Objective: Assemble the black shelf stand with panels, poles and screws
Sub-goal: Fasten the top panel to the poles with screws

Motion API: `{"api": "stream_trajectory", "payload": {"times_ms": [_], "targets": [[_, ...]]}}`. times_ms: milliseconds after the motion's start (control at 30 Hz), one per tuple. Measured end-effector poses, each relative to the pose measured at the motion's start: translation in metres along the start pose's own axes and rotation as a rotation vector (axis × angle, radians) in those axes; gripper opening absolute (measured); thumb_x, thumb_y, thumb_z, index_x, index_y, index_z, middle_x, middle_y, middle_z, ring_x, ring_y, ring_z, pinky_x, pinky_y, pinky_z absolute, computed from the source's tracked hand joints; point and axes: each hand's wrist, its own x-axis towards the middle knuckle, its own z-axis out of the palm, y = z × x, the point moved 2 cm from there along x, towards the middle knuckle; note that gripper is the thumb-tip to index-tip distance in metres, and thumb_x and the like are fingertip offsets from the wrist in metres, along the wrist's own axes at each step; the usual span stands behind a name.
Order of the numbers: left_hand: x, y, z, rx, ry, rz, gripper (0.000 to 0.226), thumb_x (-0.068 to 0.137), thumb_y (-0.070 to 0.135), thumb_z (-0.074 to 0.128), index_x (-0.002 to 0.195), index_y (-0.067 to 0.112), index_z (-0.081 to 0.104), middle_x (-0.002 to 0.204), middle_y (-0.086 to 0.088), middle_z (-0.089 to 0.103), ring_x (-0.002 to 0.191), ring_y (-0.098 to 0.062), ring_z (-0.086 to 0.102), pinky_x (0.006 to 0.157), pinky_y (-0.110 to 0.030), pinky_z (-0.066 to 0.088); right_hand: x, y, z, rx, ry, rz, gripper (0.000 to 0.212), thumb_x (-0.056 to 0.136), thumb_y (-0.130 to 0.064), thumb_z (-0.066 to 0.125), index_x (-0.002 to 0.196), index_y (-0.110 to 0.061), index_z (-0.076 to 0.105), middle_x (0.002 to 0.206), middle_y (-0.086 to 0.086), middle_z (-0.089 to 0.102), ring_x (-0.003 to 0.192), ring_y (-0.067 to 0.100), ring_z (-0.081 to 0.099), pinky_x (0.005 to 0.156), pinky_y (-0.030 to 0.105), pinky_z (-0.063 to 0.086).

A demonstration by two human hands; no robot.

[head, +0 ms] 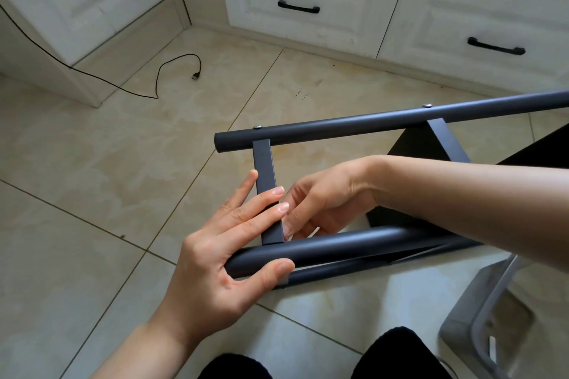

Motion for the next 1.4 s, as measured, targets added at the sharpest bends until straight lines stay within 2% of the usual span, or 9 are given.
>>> {"api": "stream_trajectory", "payload": {"times_ms": [100,200,467,833,900,1067,1167,1300,1400], "targets": [[0.0,0.0,0.0,-0.005,-0.001,-0.002,0.054,0.092,0.047,0.065,0.129,0.008,0.062,0.142,-0.003,0.058,0.146,-0.026,0.038,0.118,-0.036,0.035,0.004,0.001,0.003,-0.026,0.033,0.024,0.01,0.089,-0.008,0.061,0.082,-0.007,0.069,0.08,0.005,0.068,0.074,0.015,0.064,0.078,0.029,0.054],[-0.001,0.0,0.001,-0.007,0.001,-0.001,0.054,0.092,0.048,0.064,0.129,0.008,0.062,0.142,-0.003,0.058,0.146,-0.026,0.038,0.117,-0.036,0.035,0.002,0.0,0.004,-0.021,0.025,0.03,0.027,0.093,-0.01,0.056,0.07,-0.012,0.071,0.075,0.004,0.068,0.07,0.014,0.065,0.073,0.026,0.054],[0.0,0.001,0.0,-0.014,-0.002,0.002,0.053,0.092,0.046,0.065,0.13,0.009,0.061,0.143,-0.003,0.057,0.147,-0.026,0.037,0.118,-0.034,0.034,0.004,-0.001,0.008,0.007,0.019,0.019,0.007,0.092,-0.007,0.057,0.091,-0.004,0.064,0.084,0.007,0.066,0.075,0.016,0.066,0.077,0.029,0.056],[-0.002,0.001,0.0,-0.048,-0.016,-0.047,0.054,0.086,0.041,0.07,0.133,0.016,0.061,0.147,0.005,0.055,0.148,-0.021,0.036,0.118,-0.027,0.032,-0.027,-0.011,0.014,-0.139,0.063,-0.02,0.025,0.099,-0.009,0.053,0.085,-0.015,0.072,0.085,0.003,0.069,0.076,0.012,0.064,0.071,0.022,0.054],[-0.001,0.003,-0.001,-0.083,-0.028,-0.096,0.054,0.083,0.038,0.072,0.133,0.021,0.06,0.148,0.012,0.053,0.148,-0.016,0.034,0.117,-0.022,0.03,-0.042,-0.015,0.021,-0.217,0.143,-0.037,0.018,0.099,-0.009,0.054,0.098,-0.015,0.071,0.091,0.003,0.069,0.078,0.011,0.064,0.071,0.02,0.054],[-0.003,0.014,-0.004,-0.151,-0.026,-0.236,0.059,0.076,0.042,0.074,0.132,0.03,0.06,0.15,0.027,0.044,0.143,-0.001,0.038,0.112,-0.012,0.031,-0.08,-0.025,0.053,-0.747,0.459,-0.061,0.028,0.096,-0.027,0.061,0.123,-0.029,0.068,0.112,-0.011,0.072,0.102,0.006,0.066,0.097,0.025,0.049],[-0.01,0.022,-0.002,-0.275,0.076,-0.355,0.066,0.07,0.036,0.084,0.132,0.03,0.061,0.146,0.027,0.049,0.138,0.002,0.045,0.109,-0.015,0.038,-0.092,-0.021,0.073,-0.955,0.578,-0.021,0.031,0.096,-0.033,0.06,0.127,-0.031,0.063,0.111,-0.014,0.068,0.097,0.006,0.062,0.087,0.02,0.048],[-0.02,0.033,0.01,-0.505,0.242,-0.531,0.083,0.063,0.017,0.086,0.135,0.038,0.052,0.129,0.034,0.06,0.128,0.005,0.053,0.104,-0.017,0.045,-0.098,0.005,0.079,-1.087,0.746,0.013,0.027,0.096,-0.045,0.055,0.115,-0.028,0.063,0.094,-0.005,0.066,0.086,0.016,0.062,0.082,0.039,0.054],[-0.03,0.034,0.021,-0.671,0.3,-0.65,0.093,0.058,0.008,0.082,0.137,0.044,0.046,0.13,0.02,0.065,0.125,-0.005,0.06,0.099,-0.019,0.05,-0.1,0.017,0.082,-1.134,0.827,-0.01,0.028,0.098,-0.052,0.047,0.118,-0.034,0.055,0.103,-0.008,0.063,0.094,0.016,0.061,0.084,0.042,0.054]]}}
